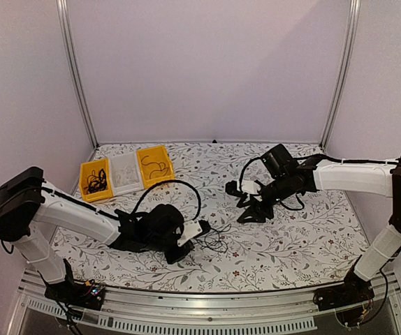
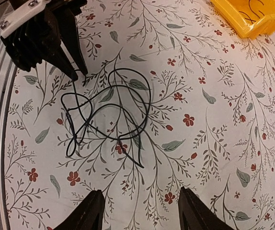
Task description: Untangle the cables
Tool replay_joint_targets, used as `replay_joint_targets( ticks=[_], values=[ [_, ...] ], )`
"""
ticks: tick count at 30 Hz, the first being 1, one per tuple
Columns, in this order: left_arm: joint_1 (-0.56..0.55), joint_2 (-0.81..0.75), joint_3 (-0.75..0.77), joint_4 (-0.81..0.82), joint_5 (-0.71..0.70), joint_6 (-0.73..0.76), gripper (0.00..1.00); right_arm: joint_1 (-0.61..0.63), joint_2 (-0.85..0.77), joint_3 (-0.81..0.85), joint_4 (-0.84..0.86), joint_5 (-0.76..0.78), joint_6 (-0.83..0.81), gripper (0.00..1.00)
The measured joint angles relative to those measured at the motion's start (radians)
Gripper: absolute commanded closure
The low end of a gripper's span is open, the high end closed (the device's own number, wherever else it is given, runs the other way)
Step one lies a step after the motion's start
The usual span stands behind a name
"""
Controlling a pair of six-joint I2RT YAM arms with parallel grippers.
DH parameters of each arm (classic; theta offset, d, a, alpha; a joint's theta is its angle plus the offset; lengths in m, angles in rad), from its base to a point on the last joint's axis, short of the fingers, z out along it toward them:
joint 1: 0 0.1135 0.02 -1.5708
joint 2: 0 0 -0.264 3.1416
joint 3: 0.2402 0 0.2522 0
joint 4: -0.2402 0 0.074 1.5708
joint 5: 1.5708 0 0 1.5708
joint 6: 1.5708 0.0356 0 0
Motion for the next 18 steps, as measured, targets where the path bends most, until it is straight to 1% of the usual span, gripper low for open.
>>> replay_joint_targets(
  ticks=[7, 9, 11, 12, 14, 15, 16, 18],
  values=[
    [0.000, -0.002, 0.008, 0.033, 0.006, 0.002, 1.00, 0.000, 0.000, -0.001, 0.002, 0.019, 0.011, 0.43],
    [0.000, -0.019, 0.009, 0.032, 0.003, -0.009, 1.00, -0.005, 0.000, 0.007, -0.011, 0.021, 0.023, 0.43],
    [0.000, -0.063, 0.010, 0.029, -0.006, -0.020, 1.00, -0.010, 0.000, 0.037, -0.026, 0.029, 0.036, 0.40],
    [0.000, -0.093, 0.010, 0.029, -0.011, -0.027, 1.00, -0.016, -0.002, 0.058, -0.026, 0.032, 0.049, 0.33],
    [0.000, -0.179, 0.013, 0.035, -0.029, -0.040, 1.00, -0.036, -0.017, 0.099, -0.016, 0.027, 0.077, 0.11],
    [0.000, -0.208, 0.016, 0.039, -0.033, -0.046, 1.00, -0.051, -0.029, 0.118, -0.013, 0.017, 0.106, 0.04],
    [0.000, -0.241, 0.019, 0.053, -0.042, -0.056, 1.00, -0.067, -0.040, 0.140, -0.013, -0.004, 0.125, 0.02],
    [0.000, -0.291, 0.029, 0.082, -0.058, -0.077, 1.00, -0.099, -0.056, 0.205, -0.021, -0.078, 0.163, 0.01]
  ],
)
